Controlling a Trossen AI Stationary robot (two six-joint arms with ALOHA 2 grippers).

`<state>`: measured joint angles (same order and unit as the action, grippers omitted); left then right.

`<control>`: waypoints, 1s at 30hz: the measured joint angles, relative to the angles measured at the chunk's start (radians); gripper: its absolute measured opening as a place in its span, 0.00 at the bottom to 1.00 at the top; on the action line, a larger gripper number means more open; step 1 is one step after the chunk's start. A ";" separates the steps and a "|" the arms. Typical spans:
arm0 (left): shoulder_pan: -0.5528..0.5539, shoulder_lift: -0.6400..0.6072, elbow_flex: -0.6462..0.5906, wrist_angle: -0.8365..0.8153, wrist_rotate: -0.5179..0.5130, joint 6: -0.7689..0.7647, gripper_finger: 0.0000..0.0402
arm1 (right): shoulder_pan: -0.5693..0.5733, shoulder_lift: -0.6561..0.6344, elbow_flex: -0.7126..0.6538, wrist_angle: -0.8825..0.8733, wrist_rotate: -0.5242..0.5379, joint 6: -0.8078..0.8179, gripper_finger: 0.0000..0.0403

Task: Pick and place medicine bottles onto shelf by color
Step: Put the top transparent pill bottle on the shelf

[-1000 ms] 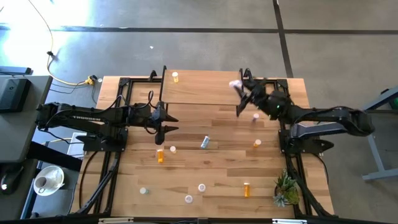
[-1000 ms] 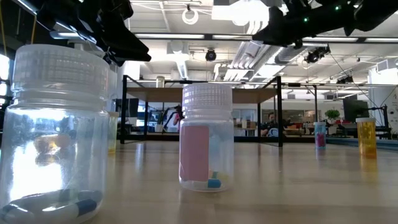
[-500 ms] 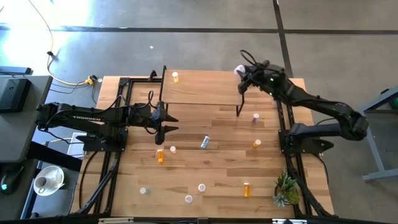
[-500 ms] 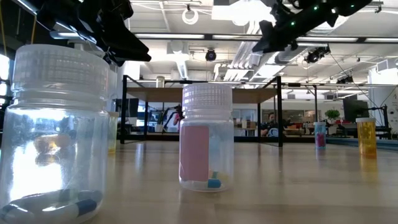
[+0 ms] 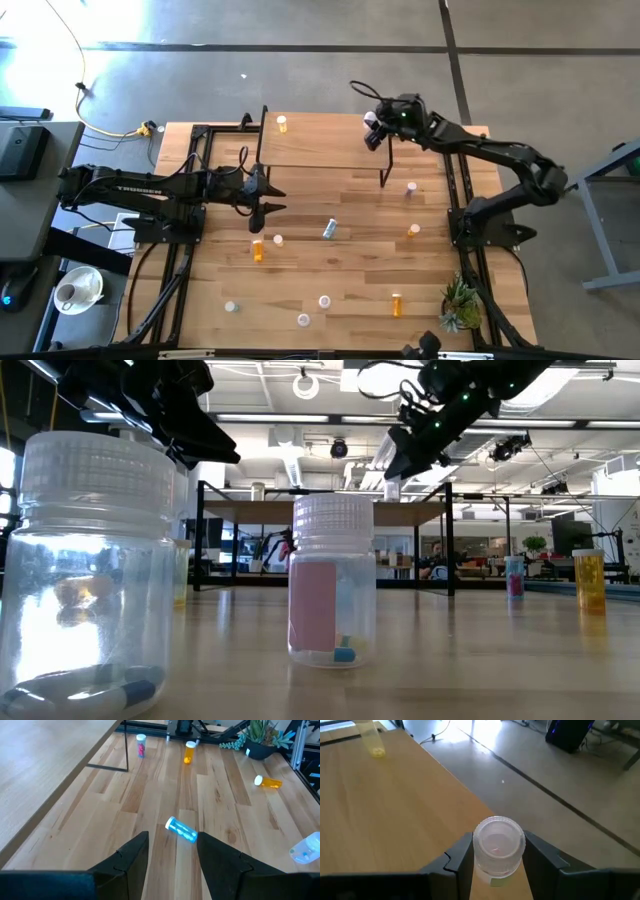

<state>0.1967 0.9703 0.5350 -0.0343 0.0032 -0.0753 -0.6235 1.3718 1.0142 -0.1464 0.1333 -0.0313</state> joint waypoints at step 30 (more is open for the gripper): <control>0.000 0.000 0.000 0.001 0.000 0.008 0.39 | -0.005 0.041 0.031 -0.065 0.019 0.024 0.50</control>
<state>0.1967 0.9703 0.5350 -0.0334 0.0030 -0.0677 -0.6281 1.4132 1.0450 -0.2118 0.1528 -0.0078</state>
